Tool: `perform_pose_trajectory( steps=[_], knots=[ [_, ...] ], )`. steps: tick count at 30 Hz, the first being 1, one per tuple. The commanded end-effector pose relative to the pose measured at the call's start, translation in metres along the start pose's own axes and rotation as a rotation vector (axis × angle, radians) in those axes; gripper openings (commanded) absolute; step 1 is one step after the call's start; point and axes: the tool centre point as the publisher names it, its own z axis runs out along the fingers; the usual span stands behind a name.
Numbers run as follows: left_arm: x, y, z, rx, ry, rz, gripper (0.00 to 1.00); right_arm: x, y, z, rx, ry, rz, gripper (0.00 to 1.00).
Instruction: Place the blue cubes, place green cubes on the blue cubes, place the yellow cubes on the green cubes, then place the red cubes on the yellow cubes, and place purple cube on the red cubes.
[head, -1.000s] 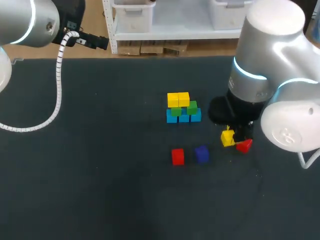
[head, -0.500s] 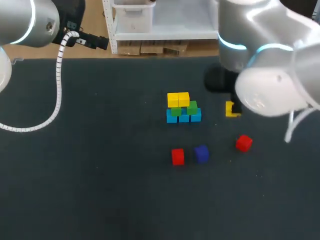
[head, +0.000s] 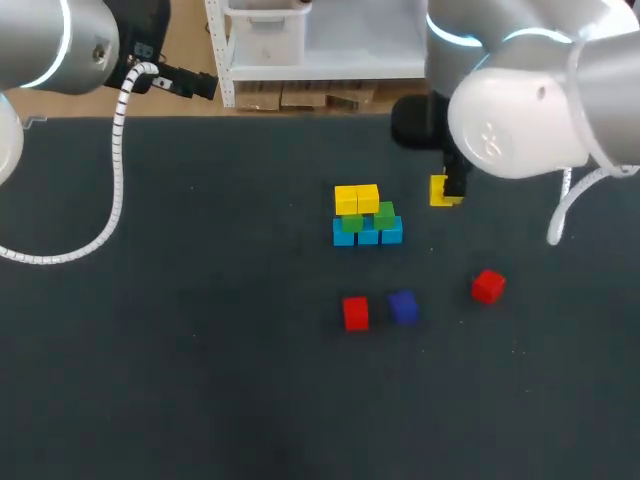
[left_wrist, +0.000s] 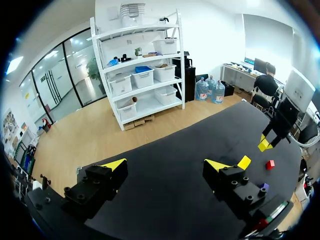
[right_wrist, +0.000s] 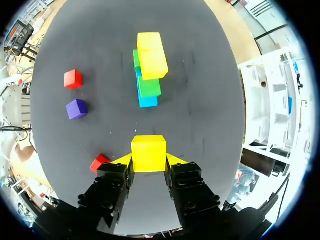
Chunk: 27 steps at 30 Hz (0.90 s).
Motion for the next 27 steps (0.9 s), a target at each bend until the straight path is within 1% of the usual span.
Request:
perform_pose_trajectory(
  steps=[1, 14, 27],
  knots=[
    [0.001, 0.000, 0.000, 0.002, -0.003, -0.001, 1.00, -0.008, -0.003, 0.001, 0.002, -0.004, -0.001, 0.00],
    [0.001, 0.000, 0.000, 0.002, -0.003, -0.001, 1.00, -0.028, -0.008, -0.001, 0.003, -0.050, 0.004, 0.00],
    [0.001, 0.000, 0.000, 0.002, -0.003, -0.001, 1.00, -0.046, -0.006, 0.004, -0.002, -0.083, -0.023, 0.00]
  ],
)
